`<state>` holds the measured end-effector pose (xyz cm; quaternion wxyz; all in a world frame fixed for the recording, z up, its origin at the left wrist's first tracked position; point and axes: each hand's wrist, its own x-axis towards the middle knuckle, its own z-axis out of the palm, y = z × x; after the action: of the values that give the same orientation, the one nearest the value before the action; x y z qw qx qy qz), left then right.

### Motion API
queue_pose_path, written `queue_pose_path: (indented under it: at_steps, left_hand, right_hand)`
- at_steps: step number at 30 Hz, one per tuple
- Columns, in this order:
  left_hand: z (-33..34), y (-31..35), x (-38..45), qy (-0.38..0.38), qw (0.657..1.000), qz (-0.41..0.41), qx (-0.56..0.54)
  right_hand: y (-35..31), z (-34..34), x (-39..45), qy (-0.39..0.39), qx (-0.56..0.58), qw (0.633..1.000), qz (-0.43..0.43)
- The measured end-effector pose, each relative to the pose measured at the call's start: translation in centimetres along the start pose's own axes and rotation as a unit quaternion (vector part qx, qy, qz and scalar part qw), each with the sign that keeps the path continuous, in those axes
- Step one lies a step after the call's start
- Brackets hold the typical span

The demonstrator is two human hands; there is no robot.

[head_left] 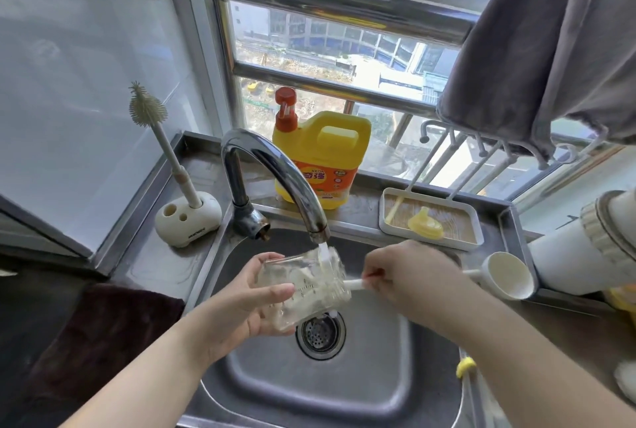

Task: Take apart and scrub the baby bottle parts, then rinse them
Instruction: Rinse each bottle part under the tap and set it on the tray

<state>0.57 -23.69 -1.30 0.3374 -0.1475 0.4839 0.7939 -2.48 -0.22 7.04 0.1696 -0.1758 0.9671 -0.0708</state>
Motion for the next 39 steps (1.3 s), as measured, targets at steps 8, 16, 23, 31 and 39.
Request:
queue_pose_path:
  at_steps: [8, 16, 23, 31, 39]
  left_hand:
    - [0.6, 0.4, 0.4, -0.008, 0.999, 0.039, -0.020]
    - [0.3, 0.3, 0.2, -0.042, 0.997, -0.039, -0.044]
    - [0.4, 0.0, 0.1, -0.015, 0.999, -0.042, -0.007]
    - [-0.4, -0.1, 0.0, -0.011, 1.000, -0.025, 0.014]
    - [-1.2, -0.1, -0.2, 0.031, 0.999, 0.008, 0.014]
  right_hand:
    - [0.0, -0.9, 0.5, -0.052, 0.161, 0.985, 0.027]
    - [0.1, 1.1, 0.2, 0.033, 0.181, 0.983, 0.016]
    - [0.7, -1.0, -0.6, -0.002, 0.007, 1.000, -0.024]
    - [2.1, -2.2, -1.2, 0.039, -0.041, 0.998, 0.013]
    - [2.4, -1.3, -1.4, -0.027, 0.050, 0.998, 0.025]
